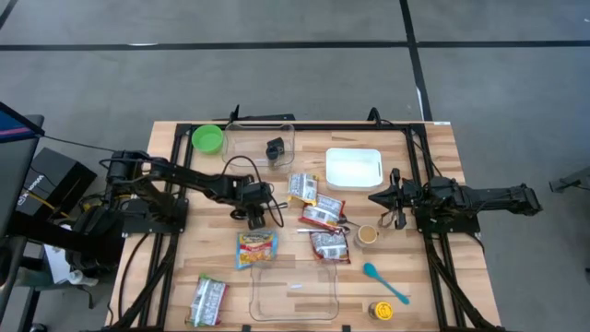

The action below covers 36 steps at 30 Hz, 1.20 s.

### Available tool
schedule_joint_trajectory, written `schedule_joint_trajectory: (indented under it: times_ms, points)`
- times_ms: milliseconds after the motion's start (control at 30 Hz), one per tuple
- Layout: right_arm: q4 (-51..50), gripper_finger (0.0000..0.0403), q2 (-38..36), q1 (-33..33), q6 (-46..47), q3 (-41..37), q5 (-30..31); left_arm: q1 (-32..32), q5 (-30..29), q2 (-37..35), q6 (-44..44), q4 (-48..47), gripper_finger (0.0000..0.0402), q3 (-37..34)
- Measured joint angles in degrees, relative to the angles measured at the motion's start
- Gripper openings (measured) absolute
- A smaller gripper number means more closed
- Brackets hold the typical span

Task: Pick & Place Food Item
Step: Put the left black spoon into the white bin

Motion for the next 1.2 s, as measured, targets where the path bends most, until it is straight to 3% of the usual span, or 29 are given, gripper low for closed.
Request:
schedule_joint_trajectory:
  times_ms: [467, 1200]
  points:
    - [0.00, 0.0000, 0.00, -0.01, 0.00, 0.00, 0.00, 0.09, 4.12, 0.00, -0.03, -2.32, 0.0155, -0.02]
    - [0.00, 0.0000, 0.00, 0.00, 0.00, 0.01, -0.01, -0.10, 5.59, -0.02, -0.51, -2.26, 0.0155, -0.99]
